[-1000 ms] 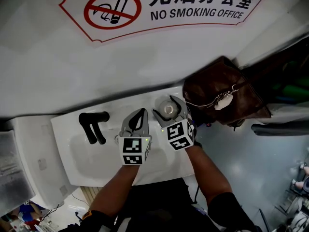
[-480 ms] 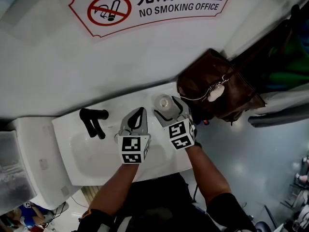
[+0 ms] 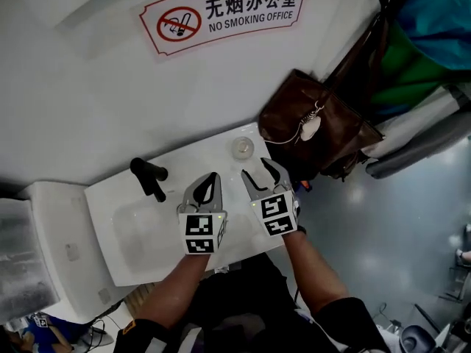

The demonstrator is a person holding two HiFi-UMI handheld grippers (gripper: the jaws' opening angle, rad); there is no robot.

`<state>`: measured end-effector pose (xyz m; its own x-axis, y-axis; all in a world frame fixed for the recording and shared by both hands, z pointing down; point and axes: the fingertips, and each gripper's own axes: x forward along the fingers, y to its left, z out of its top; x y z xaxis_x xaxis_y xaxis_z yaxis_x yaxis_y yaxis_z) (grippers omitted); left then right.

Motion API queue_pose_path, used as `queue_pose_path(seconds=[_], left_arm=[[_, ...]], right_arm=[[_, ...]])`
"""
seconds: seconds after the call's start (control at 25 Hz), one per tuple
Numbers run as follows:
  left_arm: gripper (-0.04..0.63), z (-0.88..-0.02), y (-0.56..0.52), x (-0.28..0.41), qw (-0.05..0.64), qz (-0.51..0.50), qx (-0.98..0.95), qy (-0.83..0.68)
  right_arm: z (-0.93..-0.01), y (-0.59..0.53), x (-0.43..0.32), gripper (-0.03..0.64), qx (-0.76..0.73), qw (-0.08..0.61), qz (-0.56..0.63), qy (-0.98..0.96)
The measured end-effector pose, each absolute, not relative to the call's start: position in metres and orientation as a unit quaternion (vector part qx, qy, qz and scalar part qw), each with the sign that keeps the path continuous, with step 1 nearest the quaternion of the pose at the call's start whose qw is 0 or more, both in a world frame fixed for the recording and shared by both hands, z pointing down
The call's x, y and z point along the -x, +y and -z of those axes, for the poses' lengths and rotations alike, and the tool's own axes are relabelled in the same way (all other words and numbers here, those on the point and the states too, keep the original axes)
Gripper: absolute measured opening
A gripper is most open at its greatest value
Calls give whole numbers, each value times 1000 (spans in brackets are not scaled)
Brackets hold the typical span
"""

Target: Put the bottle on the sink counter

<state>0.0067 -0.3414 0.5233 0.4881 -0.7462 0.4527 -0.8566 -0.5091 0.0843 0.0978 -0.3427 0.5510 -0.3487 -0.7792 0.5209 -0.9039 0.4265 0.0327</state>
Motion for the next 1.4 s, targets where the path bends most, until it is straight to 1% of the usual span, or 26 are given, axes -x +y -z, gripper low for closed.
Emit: queue_pose_path(seconds=[0.24, 0.44, 0.48, 0.72, 1.04, 1.4], left_arm=[[0, -499, -316, 2, 136, -168, -861, -460], [0, -489, -289, 8, 139, -160, -872, -442], [0, -488, -283, 10, 140, -159, -873, -440], [0, -468, -240, 30, 137, -136, -884, -426], [0, -439, -179, 59, 114, -107, -899, -409], [0, -424, -122, 74, 112, -96, -905, -398]], right_arm=[[-521, -307, -82, 121, -547, 214, -121, -800], [-499, -276, -69, 6, -575, 185, -130, -787], [-495, -269, -66, -4, -579, 179, -133, -784], [-472, -227, -48, -4, -597, 153, -135, -776], [-458, -168, -19, -5, -609, 139, -136, -769], [-438, -111, -2, -5, -615, 136, -133, -765]])
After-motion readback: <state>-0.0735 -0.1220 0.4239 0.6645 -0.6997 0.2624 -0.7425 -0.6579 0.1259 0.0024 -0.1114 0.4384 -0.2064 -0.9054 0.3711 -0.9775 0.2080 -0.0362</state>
